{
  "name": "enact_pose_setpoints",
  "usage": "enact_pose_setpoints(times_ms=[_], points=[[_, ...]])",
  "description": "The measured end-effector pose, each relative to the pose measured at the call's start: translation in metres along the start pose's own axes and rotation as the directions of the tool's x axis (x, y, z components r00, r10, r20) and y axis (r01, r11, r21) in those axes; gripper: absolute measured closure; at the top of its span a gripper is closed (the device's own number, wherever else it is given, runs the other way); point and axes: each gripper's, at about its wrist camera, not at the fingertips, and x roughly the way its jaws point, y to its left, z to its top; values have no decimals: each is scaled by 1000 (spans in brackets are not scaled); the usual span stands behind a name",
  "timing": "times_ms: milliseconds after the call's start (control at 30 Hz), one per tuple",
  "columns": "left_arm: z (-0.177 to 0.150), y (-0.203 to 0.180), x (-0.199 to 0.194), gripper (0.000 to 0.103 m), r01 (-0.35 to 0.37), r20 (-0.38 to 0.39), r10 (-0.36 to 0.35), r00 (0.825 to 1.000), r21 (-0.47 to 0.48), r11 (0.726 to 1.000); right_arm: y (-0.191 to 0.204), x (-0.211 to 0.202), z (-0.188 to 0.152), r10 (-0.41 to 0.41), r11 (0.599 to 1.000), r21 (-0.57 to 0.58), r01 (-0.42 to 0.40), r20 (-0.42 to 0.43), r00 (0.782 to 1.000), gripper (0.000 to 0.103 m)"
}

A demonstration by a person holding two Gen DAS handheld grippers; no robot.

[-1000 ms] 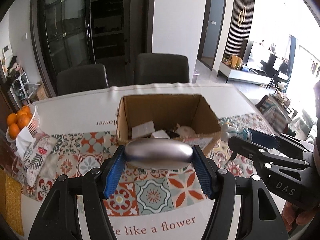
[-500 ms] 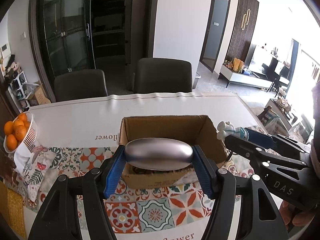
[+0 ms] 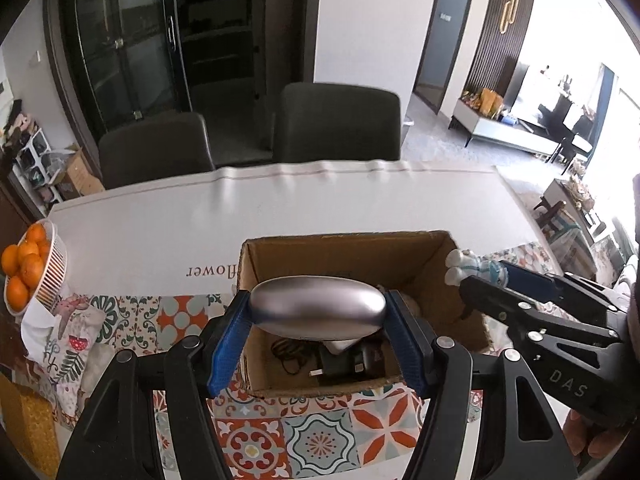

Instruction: Organize rigid objects

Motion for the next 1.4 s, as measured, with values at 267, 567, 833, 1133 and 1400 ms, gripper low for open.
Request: enact_pose_setpoints(times_ms=[267,567,833,1133,1400], points=[[1,7,15,28,-39,-16,39,999,-7,999,-1,16,5,-30,999,-17,30,-26,999,60],[-6,18,-8,11,-177,51,178,983,-29,984,4,17,3,-93,995,-34,92,-28,995,38],[-25,18,-45,4,-229,126,234,964,-53,972,16,-28,-15,-178,982,-50,181,63,982,32],[-59,4,-104,0,-228,244,232,942,-44,973,28,-99,-46,-211,974,-38,221,186,960,19],[-92,-5,-153,0,-255,342,255,904,-47,966,41,-142,-78,-210,972,-52,230,261,942,11]])
